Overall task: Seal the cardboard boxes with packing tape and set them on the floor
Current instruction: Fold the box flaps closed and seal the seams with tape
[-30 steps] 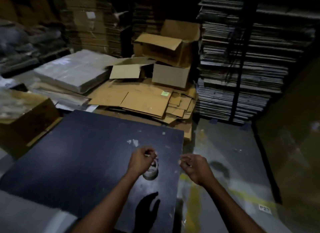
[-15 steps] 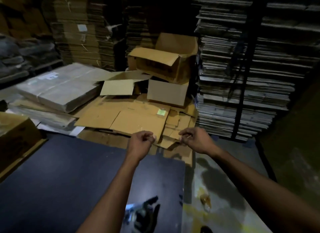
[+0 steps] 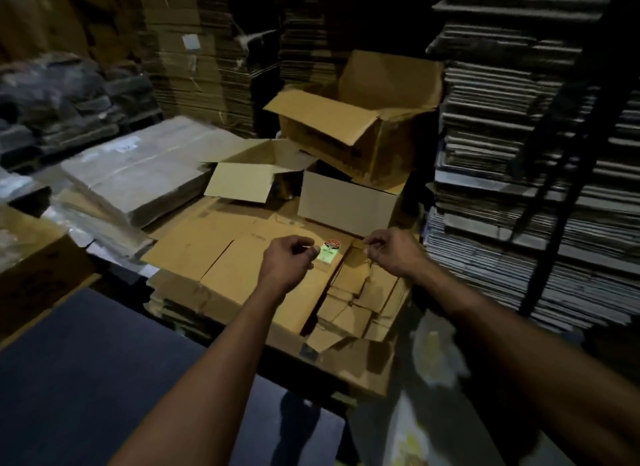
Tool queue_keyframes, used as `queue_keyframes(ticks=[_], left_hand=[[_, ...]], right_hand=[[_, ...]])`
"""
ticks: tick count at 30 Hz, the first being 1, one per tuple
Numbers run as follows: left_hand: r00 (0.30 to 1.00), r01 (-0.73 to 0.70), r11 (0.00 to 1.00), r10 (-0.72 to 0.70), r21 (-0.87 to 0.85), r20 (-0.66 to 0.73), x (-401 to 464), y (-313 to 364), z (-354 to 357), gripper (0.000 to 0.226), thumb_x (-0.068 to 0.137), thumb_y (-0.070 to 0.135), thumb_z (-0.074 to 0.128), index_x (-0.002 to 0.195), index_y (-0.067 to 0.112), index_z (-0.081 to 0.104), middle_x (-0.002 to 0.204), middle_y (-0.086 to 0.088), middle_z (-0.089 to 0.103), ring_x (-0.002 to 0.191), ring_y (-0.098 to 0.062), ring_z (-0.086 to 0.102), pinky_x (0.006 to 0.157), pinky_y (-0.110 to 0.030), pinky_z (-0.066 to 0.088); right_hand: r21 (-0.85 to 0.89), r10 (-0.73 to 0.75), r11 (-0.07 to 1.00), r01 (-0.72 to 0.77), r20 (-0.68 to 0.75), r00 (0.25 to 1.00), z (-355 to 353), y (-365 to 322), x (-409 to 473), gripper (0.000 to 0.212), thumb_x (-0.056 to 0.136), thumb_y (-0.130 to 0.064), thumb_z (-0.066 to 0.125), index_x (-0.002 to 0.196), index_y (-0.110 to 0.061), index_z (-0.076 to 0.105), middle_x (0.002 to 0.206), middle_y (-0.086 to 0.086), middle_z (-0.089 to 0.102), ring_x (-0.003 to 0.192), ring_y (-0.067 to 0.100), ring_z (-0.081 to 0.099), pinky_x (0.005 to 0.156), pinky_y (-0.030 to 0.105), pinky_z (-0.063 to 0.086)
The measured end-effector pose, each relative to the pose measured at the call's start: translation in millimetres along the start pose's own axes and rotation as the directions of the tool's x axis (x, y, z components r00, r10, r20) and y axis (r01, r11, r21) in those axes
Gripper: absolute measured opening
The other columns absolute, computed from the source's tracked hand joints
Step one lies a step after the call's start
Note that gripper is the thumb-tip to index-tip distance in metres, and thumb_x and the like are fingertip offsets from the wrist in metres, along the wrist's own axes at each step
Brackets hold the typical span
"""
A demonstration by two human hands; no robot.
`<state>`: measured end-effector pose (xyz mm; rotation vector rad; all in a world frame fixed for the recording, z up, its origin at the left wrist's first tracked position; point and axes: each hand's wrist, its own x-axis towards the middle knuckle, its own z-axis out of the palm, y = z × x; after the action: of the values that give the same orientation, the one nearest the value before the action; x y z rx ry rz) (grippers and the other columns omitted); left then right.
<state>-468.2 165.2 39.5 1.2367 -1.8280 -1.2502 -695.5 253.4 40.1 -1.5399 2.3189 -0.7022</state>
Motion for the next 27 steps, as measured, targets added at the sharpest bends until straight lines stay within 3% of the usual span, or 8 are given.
queue_keyframes(ticks=[6,10,13,19,21,23,25,27], left_hand=[[1.000,0.006,1.000,-0.006,-0.017,0.003,56,-5,19,0.018,0.096,0.026,0.075,0.113,0.018,0.077,0.099,0.001,0.079,0.078,-0.008,0.076,0.070,-0.029,0.058],[0.997,0.055,0.998,-0.055,0.006,-0.053,128,-11,37,0.017,0.095,0.027,0.075,0.110,0.020,0.077,0.093,0.005,0.078,0.075,-0.009,0.075,0.076,-0.038,0.062],[0.994,0.091,0.994,-0.087,0.059,-0.070,192,-8,54,0.016,0.097,0.027,0.072,0.111,0.020,0.077,0.094,0.008,0.077,0.076,-0.007,0.074,0.070,-0.035,0.061],[0.988,0.156,0.988,-0.155,0.020,-0.025,282,0,83,0.012,0.098,0.026,0.071,0.108,0.024,0.076,0.095,0.008,0.077,0.078,-0.010,0.075,0.070,-0.038,0.059],[0.986,0.166,0.986,-0.165,0.008,-0.014,296,-3,88,0.010,0.098,0.026,0.071,0.107,0.025,0.075,0.095,0.008,0.077,0.078,-0.010,0.075,0.071,-0.039,0.060],[0.984,0.177,0.984,-0.177,-0.006,-0.019,304,-8,88,0.011,0.098,0.026,0.071,0.108,0.025,0.076,0.094,0.007,0.077,0.077,-0.010,0.075,0.071,-0.040,0.060],[0.980,0.194,0.980,-0.196,-0.040,-0.043,305,-15,84,0.011,0.098,0.025,0.071,0.107,0.024,0.077,0.092,0.007,0.078,0.077,-0.011,0.075,0.072,-0.040,0.060],[0.975,0.209,0.975,-0.214,-0.072,-0.067,300,-26,76,0.011,0.098,0.026,0.071,0.106,0.023,0.077,0.093,0.007,0.078,0.078,-0.011,0.075,0.073,-0.041,0.059]], right_hand=[[-0.100,-0.010,0.995,0.017,0.068,0.998,1,32,66,0.023,0.092,-0.025,0.060,0.109,-0.026,0.075,0.106,-0.007,0.075,0.095,0.013,0.069,0.077,0.032,0.058],[-0.183,-0.012,0.983,0.029,0.095,0.995,15,47,188,0.044,0.091,-0.025,0.062,0.135,-0.024,0.064,0.124,-0.003,0.070,0.110,0.019,0.066,0.087,0.030,0.055],[-0.240,0.004,0.970,0.026,0.122,0.993,41,66,290,0.062,0.087,-0.034,0.064,0.147,-0.031,0.047,0.128,-0.001,0.066,0.110,0.023,0.065,0.088,0.040,0.059],[-0.398,-0.022,0.911,0.107,0.211,0.977,79,62,382,0.053,0.097,-0.036,0.053,0.147,-0.020,0.042,0.139,0.010,0.057,0.122,0.031,0.058,0.093,0.040,0.053],[-0.520,-0.012,0.842,0.143,0.247,0.969,80,62,384,0.046,0.102,-0.033,0.049,0.145,-0.018,0.048,0.140,0.010,0.057,0.124,0.030,0.058,0.095,0.041,0.052],[-0.593,-0.065,0.746,0.302,0.388,0.920,79,61,381,0.045,0.107,-0.032,0.046,0.145,-0.009,0.050,0.146,0.012,0.053,0.130,0.032,0.053,0.107,0.044,0.046],[-0.597,-0.084,0.743,0.304,0.367,0.926,83,62,374,0.039,0.106,-0.027,0.049,0.140,-0.008,0.052,0.135,0.014,0.058,0.124,0.031,0.056,0.104,0.041,0.048],[-0.572,-0.004,0.811,0.125,0.209,0.978,75,41,366,0.022,0.101,-0.024,0.059,0.120,-0.014,0.062,0.101,0.012,0.064,0.097,0.022,0.064,0.083,0.031,0.054]])
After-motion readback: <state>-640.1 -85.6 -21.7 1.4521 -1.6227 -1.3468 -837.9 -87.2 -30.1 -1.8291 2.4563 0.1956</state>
